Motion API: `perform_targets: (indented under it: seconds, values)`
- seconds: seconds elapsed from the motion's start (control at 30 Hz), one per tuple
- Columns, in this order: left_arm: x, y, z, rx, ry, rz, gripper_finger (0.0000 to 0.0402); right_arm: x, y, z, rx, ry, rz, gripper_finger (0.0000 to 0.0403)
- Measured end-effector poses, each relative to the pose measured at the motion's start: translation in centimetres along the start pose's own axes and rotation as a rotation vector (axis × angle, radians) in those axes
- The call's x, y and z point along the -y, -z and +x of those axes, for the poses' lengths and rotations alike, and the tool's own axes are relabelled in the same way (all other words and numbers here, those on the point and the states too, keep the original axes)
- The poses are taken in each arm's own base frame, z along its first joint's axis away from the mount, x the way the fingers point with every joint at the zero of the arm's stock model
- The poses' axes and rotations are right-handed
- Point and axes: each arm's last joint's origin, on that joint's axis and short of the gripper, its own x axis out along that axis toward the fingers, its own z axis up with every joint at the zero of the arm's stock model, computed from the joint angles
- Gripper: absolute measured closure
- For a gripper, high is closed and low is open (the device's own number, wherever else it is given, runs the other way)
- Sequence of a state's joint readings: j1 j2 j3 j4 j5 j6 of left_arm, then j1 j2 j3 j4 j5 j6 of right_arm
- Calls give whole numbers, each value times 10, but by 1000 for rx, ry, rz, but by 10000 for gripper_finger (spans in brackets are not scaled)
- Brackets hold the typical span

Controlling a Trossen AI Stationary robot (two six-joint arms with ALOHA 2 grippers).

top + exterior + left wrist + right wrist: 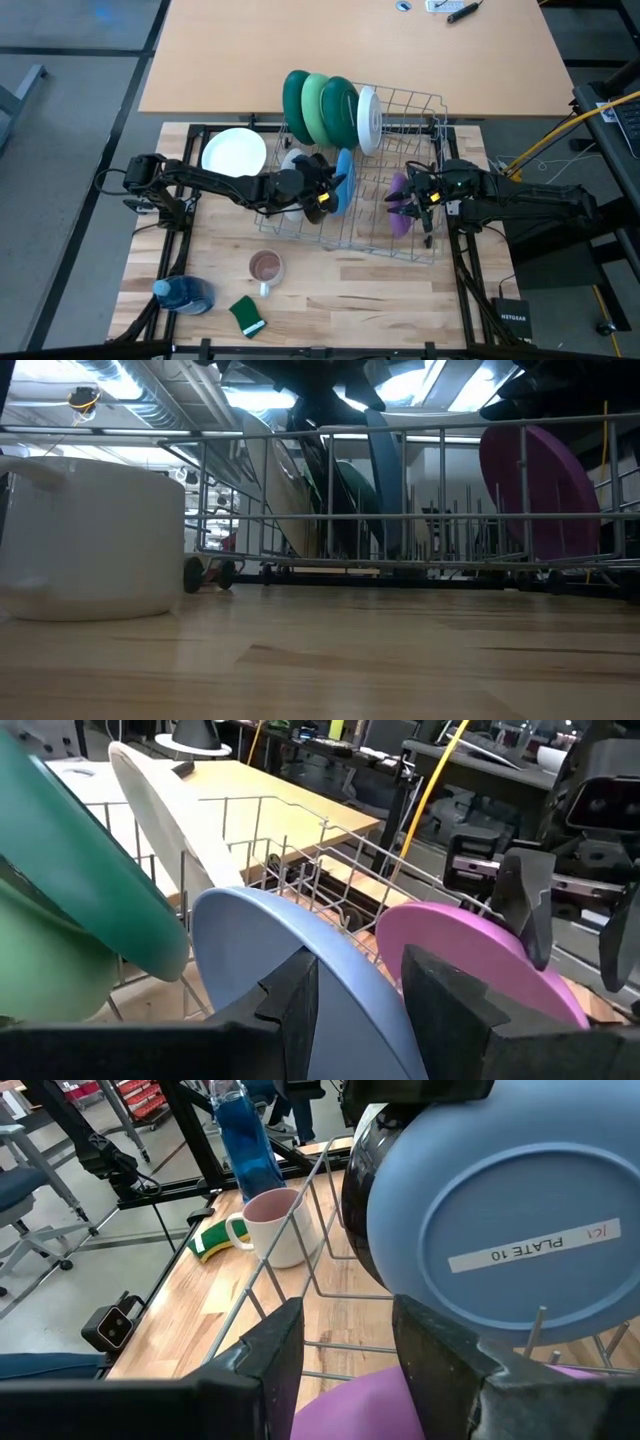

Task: Sort dishes
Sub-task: Put the light blue plate into the dishwasher rack

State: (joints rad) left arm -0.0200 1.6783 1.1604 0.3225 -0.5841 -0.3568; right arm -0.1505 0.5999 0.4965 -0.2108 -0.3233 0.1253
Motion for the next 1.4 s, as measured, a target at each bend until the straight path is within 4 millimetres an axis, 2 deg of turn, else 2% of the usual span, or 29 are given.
perform_targets:
  seconds: [0.23,0.43,0.6,0.8,1.13,1.4]
  values:
    - [5,3,-4,-18,9,95,270,0,0,0,0,0,0,242]
    - [8,8,-15,-111,11,215,270,0,0,0,0,-2,0,242]
    - [6,5,-20,-131,10,269,270,0,0,0,0,-2,-1,242]
    - [5,2,-25,-144,7,267,270,0,0,0,0,-2,0,242]
    - [12,9,-37,-210,22,292,270,0,0,0,0,-3,0,242]
    - [8,8,-34,-210,12,283,270,0,0,0,0,-3,-1,242]
